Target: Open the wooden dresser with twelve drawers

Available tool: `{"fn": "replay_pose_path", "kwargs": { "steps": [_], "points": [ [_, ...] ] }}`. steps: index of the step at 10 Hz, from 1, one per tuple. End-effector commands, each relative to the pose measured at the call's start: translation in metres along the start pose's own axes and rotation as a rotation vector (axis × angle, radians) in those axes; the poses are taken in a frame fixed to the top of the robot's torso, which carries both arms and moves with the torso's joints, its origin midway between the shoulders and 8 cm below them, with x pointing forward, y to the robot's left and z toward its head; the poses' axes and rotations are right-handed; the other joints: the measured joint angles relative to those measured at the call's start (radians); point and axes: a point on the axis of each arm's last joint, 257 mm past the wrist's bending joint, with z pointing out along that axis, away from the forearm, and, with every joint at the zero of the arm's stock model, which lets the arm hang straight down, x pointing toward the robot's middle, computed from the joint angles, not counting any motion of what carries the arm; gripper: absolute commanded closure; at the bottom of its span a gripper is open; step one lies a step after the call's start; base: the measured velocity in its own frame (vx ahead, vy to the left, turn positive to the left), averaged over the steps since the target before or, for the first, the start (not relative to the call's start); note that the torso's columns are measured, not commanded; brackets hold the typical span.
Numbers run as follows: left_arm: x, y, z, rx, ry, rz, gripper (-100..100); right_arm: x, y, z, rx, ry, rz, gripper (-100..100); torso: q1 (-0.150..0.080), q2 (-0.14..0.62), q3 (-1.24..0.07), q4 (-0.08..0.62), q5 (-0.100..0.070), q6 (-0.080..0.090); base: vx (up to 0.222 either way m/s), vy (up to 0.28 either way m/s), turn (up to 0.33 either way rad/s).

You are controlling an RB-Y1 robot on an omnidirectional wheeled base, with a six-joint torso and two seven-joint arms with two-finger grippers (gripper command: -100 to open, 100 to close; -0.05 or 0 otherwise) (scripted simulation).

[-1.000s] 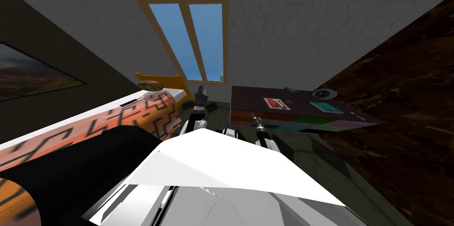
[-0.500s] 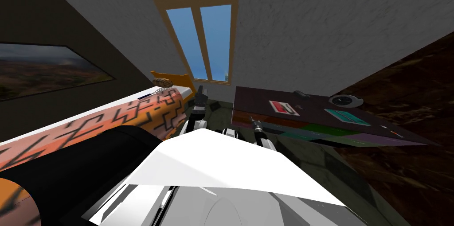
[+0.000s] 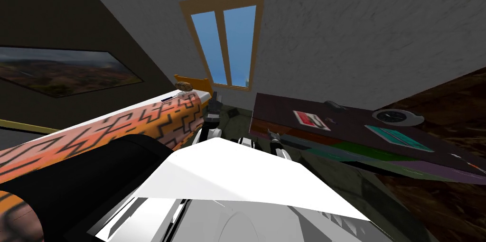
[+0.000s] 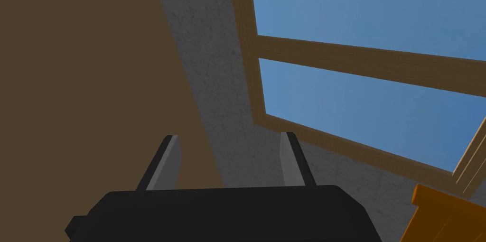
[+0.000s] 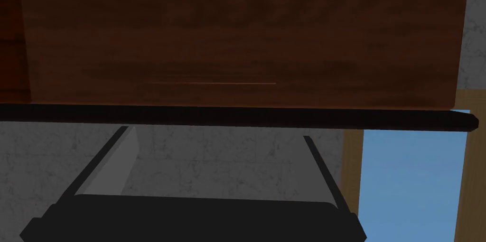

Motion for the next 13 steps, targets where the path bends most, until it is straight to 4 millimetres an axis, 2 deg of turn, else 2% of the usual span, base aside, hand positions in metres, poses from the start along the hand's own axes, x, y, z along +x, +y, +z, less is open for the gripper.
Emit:
{"fn": "replay_pose_path", "kwargs": {
  "steps": [1,4,5,8,11,12,13],
  "points": [
    [0.0,0.0,0.0,0.0,0.0,0.0,0,0.026,-0.013,0.004,0.059,0.057,-0.122,-100,-0.001,0.0,0.0,0.0,0.0,0.001,0.0,-0.031,0.31],
    [0.0,0.0,0.0,0.0,0.0,0.0,0,0.058,-0.038,0.002,0.141,0.128,-0.231,-100,-0.001,0.0,0.0,0.0,0.0,0.001,-0.008,-0.039,0.229],
    [0.0,0.0,0.0,0.0,0.0,0.0,0,0.059,-0.041,0.002,0.151,0.132,-0.231,-100,-0.001,0.0,0.0,0.0,0.0,0.002,-0.004,-0.017,-0.007],
    [0.0,0.0,0.0,0.0,0.0,0.0,0,0.083,-0.062,-0.001,0.223,0.189,-0.405,-100,-0.001,0.0,0.0,0.0,0.0,0.001,-0.011,-0.027,0.273],
    [0.0,0.0,0.0,0.0,0.0,0.0,0,0.099,-0.088,-0.009,0.305,0.238,-0.515,-100,-0.001,0.0,0.0,0.0,0.0,0.0,-0.012,-0.03,0.218],
    [0.0,0.0,0.0,0.0,0.0,0.0,0,0.1,-0.091,-0.009,0.318,0.244,-0.573,-100,-0.001,0.0,0.0,0.0,0.0,0.002,-0.015,-0.035,0.278],
    [0.0,0.0,0.0,0.0,0.0,0.0,0,0.108,-0.103,-0.014,0.349,0.265,-0.612,-100,-0.001,0.0,0.0,0.0,0.0,0.0,-0.013,-0.032,0.166]
  ]
}}
